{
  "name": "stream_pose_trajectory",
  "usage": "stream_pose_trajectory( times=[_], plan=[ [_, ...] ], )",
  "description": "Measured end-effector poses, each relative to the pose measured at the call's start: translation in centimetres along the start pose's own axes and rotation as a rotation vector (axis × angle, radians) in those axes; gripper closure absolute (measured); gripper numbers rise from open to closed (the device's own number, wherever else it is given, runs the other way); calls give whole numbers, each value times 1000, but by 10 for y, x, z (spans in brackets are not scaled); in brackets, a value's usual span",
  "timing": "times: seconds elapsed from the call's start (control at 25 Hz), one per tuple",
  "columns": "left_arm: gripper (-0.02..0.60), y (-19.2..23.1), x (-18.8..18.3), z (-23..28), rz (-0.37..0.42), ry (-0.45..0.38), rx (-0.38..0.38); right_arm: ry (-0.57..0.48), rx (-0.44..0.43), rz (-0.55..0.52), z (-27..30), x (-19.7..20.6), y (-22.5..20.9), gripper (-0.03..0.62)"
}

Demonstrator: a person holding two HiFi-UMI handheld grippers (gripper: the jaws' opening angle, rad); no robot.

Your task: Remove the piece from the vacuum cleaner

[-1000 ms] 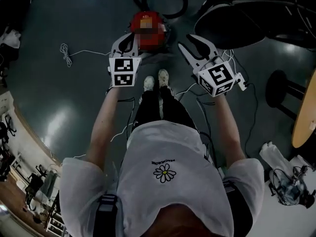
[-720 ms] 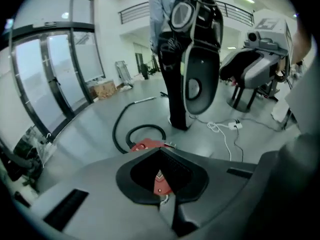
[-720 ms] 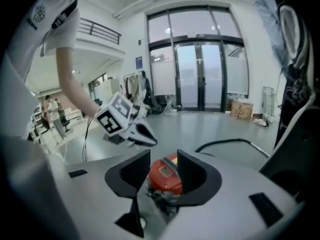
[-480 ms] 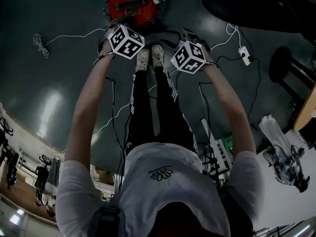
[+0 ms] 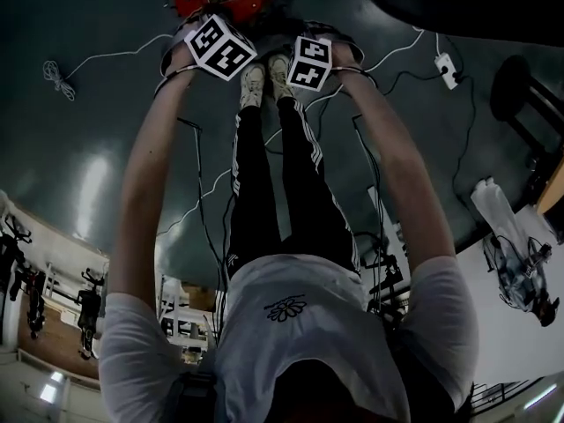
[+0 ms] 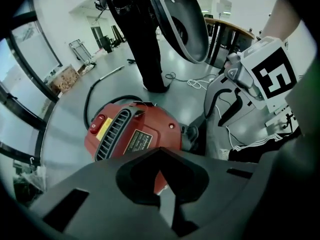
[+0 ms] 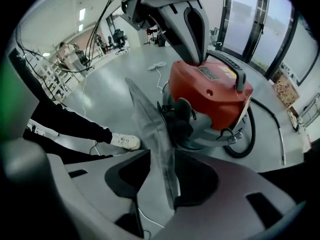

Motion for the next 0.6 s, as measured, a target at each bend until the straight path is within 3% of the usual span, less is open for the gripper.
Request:
stream_pose_trajectory(
  times=[0.24, 0.28, 0.32, 0.6],
  plan=[
    [575, -16, 3, 13, 4, 60, 76, 169, 43, 90, 29, 38, -10, 449],
    [575, -15, 3, 13, 2, 58, 78, 200, 59, 69, 32, 42, -9, 542],
    [575, -14, 3, 12, 2, 57, 77, 219, 71, 44, 34, 44, -7, 566],
    [575, -13, 6, 11, -41, 69, 102, 156, -1, -53, 35, 39, 50, 569]
  ],
)
Point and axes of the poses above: the fingertips, and each gripper's own axes: z forward along the fingers, y to its left, x out of its underside, the point moved 1 cm from there along -z, backward along the fingers, and after that the axes turned 12 degrees about z, right-handed, at the moved point
